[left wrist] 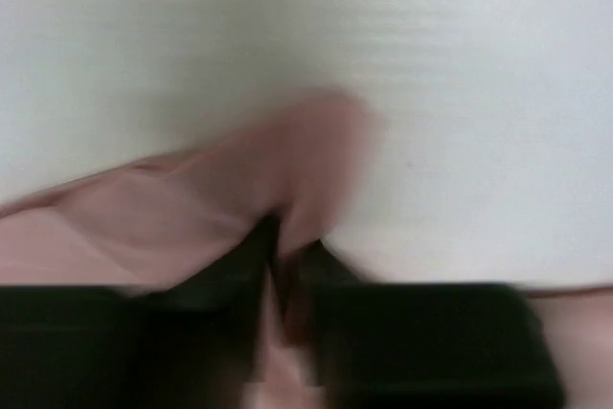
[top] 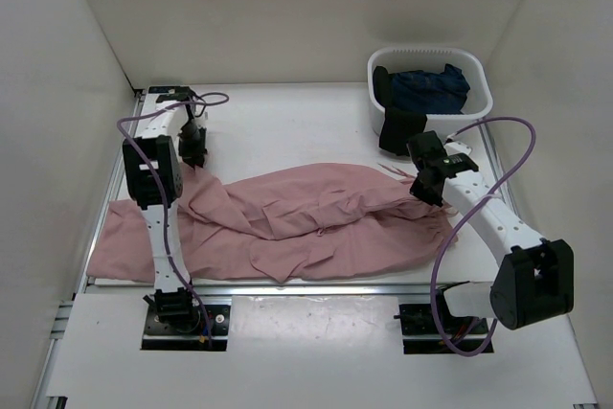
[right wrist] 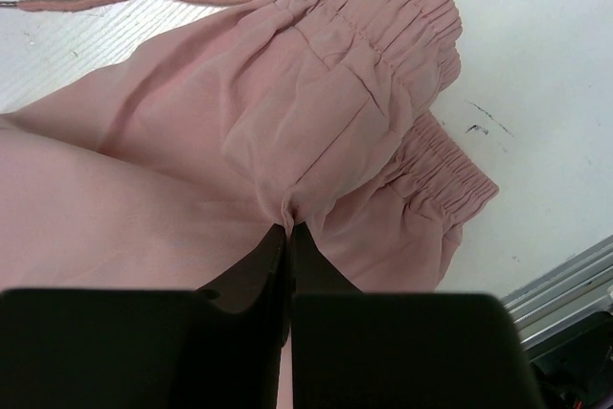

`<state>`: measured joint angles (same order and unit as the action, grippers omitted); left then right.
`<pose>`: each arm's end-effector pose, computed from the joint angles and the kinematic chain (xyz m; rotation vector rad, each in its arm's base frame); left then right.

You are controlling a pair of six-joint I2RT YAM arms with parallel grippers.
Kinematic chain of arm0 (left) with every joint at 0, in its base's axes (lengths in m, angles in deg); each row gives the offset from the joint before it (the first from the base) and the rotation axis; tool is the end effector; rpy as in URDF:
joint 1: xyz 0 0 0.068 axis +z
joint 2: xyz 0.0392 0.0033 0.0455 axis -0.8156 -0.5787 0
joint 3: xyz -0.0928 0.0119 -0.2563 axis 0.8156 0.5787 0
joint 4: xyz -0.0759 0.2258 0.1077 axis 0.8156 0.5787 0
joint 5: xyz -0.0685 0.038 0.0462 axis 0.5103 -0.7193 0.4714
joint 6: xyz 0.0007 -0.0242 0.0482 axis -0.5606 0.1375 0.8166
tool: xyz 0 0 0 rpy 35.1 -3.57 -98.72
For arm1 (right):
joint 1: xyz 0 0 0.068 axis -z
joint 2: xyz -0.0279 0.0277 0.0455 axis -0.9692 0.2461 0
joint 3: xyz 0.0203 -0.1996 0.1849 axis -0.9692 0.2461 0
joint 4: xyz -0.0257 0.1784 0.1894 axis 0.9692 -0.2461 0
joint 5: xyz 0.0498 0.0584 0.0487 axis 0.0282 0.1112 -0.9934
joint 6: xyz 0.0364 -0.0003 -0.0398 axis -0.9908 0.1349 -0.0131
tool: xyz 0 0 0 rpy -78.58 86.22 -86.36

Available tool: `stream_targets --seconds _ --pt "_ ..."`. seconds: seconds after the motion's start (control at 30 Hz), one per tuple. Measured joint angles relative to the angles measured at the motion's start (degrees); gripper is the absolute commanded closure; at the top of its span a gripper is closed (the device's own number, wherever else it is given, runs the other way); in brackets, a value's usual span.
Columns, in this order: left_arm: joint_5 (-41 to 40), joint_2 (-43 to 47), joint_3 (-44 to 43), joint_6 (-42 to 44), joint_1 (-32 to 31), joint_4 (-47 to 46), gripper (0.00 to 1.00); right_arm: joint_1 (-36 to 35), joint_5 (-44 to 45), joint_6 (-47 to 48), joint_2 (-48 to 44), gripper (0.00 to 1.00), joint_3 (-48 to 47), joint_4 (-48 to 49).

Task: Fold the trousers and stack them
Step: Fold the trousers

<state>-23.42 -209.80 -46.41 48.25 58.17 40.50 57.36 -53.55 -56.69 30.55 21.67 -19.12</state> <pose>0.4589 0.0291 0.1570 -0.1042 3.0663 0.0361 0.2410 0.0614 0.2581 0.7468 2.3760 -0.2622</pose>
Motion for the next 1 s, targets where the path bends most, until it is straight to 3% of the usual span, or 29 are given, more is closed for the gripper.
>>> stream_targets --seconds 0.1,0.2,0.33,0.43,0.57,0.73,0.83,1.0 --pt "1.79 -0.46 -0.92 0.42 -0.15 2.08 0.86 0.02 0.07 0.15 0.61 1.00 -0.02 0.57" --pt "1.57 -3.28 -7.65 0.37 0.22 4.22 0.86 1.25 -0.07 0.85 3.34 1.00 -1.81 1.03" --pt "-5.66 -3.19 -17.09 0.35 1.88 2.91 0.86 5.64 -0.48 2.16 7.78 1.00 -9.57 1.27" --pt "-11.58 4.72 -15.39 0.33 4.50 -2.32 0.86 8.48 -0.74 2.78 7.30 1.00 -13.84 2.34" --pt "-15.58 24.26 -1.55 0.11 8.92 -7.17 0.86 9.25 -2.67 2.64 1.46 1.00 -12.52 2.58" --pt "-18.10 46.80 20.09 -0.17 14.56 -8.92 0.86 8.50 -7.19 -0.96 -13.07 1.00 0.20 1.07" --pt "-18.95 53.48 34.64 -0.20 18.14 -9.42 0.86 8.39 -9.22 -2.89 -20.59 1.00 9.05 -1.16" --pt "-21.66 56.04 57.90 -0.04 25.53 -12.41 0.86 8.57 -11.93 -4.63 -26.18 1.00 20.37 -3.82"
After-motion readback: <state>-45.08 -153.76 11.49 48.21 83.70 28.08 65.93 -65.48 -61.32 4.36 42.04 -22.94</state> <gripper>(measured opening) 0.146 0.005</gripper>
